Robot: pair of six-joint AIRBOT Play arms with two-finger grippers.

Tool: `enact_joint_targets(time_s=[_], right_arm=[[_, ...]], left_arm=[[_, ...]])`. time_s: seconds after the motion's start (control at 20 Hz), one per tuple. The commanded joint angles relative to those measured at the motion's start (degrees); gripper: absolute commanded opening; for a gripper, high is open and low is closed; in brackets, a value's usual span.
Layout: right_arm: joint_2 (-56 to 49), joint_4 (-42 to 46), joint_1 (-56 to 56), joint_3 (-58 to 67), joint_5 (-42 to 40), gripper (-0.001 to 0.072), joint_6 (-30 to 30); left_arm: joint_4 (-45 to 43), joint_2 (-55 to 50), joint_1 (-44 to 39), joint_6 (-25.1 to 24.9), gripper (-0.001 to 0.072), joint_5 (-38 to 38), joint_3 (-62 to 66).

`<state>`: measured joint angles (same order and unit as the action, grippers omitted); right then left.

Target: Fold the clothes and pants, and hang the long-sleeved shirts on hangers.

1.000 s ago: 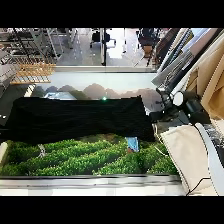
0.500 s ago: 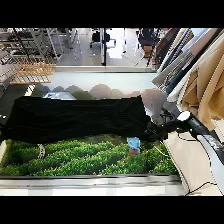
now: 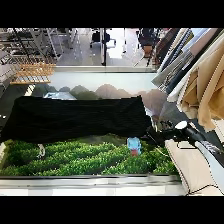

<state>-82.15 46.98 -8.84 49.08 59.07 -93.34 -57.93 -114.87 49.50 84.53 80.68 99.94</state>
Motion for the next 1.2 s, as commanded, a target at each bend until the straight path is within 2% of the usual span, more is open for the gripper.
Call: enact_joint_targets(time_s=[0.0, 0.05, 0.1, 0.15, 0.2, 0.35, 0.55, 0.65, 0.85, 0.9, 0.95, 1.05, 1.15], right_arm=[[-0.02, 2.14, -0.02, -0.63, -3.54, 0.0453, -5.46], [-0.02, 2.84, 0.09, -0.63, -5.07, 0.0382, -7.52], [-0.02, 2.97, 0.35, -0.63, -7.1, 0.0253, -8.61], [-0.02, 2.8, 0.87, -0.63, -9.22, 0.0158, -8.9], [0.02, 2.91, 1.73, -0.5, -10.56, 0.0041, -8.61], [0.83, 5.86, 4.59, 1.62, -9.97, 0.0036, 1.16], [5.57, 13.64, 4.94, 9.42, -8.46, 0.0035, 1.57], [7.19, 16.9, 4.96, 14.62, -5.22, 0.0035, 1.6], [8.35, 20.79, 4.94, 14.14, 3.41, 0.0036, 3.37], [8.35, 20.65, 4.94, 12.48, 6.32, 0.0038, 4.11], [8.41, 19.87, 4.94, 10.23, 9.44, 0.0115, 4.17], [8.41, 15.04, 4.96, 5.07, 14.05, 0.0448, 5.31], [8.41, 9.46, 4.96, -0.02, 10.95, 0.0467, 5.79]], left_arm=[[0.02, -0.63, -1.22, 1.25, 0.011, -1.44, 0.0], [0.15, -0.59, -1.27, 1.22, 0.0022, -1.68, 0.0], [0.09, -0.61, -1.4, 1.18, 0.0024, -1.6, 0.0], [0.13, -0.57, -1.4, 0.74, 0.0024, -1.05, 0.0], [0.09, -0.39, -1.4, -1.05, 0.0022, 0.02, 0.0], [0.11, 2.19, 0.46, -5.53, 0.0021, 2.03, 0.07], [2.86, 9.81, 4.72, -7.78, 0.002, -0.13, 0.5], [3.76, 12.52, 6.03, -8.57, 0.002, 0.13, 1.36], [-2.05, 13.62, 6.01, -9.57, 0.0021, 4.39, -0.11], [-2.05, 13.6, 6.23, -10.01, 0.0021, 4.2, -0.94], [-2.08, 13.49, 6.58, -10.01, 0.0021, 3.63, -1.46], [-2.08, 13.38, 7.21, -10.01, 0.0021, 2.03, -1.86], [-2.05, 13.11, 7.72, -9.99, 0.0021, 1.25, -1.86]])
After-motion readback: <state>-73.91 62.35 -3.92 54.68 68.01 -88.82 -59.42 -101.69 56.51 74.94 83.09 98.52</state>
